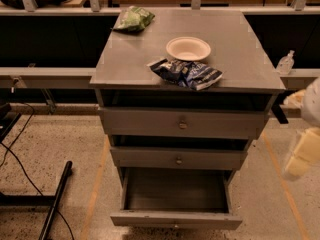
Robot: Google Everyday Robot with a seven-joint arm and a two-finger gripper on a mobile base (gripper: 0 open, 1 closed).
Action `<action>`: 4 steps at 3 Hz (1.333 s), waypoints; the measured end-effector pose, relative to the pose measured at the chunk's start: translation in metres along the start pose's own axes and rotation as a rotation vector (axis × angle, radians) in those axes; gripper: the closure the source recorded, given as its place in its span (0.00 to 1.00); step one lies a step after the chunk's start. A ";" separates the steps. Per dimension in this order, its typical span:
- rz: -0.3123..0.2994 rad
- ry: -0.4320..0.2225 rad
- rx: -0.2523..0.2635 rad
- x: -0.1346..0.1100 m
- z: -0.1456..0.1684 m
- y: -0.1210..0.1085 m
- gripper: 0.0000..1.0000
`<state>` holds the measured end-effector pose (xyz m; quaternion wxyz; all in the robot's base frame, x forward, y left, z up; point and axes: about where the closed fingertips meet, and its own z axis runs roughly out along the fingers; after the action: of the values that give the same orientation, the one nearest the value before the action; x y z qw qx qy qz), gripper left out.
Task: Close bottom drawer
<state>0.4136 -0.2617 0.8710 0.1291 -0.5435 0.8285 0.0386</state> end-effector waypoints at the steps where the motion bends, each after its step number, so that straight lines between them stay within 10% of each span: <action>1: 0.111 -0.101 -0.089 0.051 0.067 0.033 0.00; 4: 0.179 -0.103 -0.170 0.085 0.120 0.051 0.00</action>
Offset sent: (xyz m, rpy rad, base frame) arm -0.0329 -0.0165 -0.0718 0.1292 0.0544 -0.0679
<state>0.3561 -0.2926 0.7297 0.1209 -0.4737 0.8597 0.1477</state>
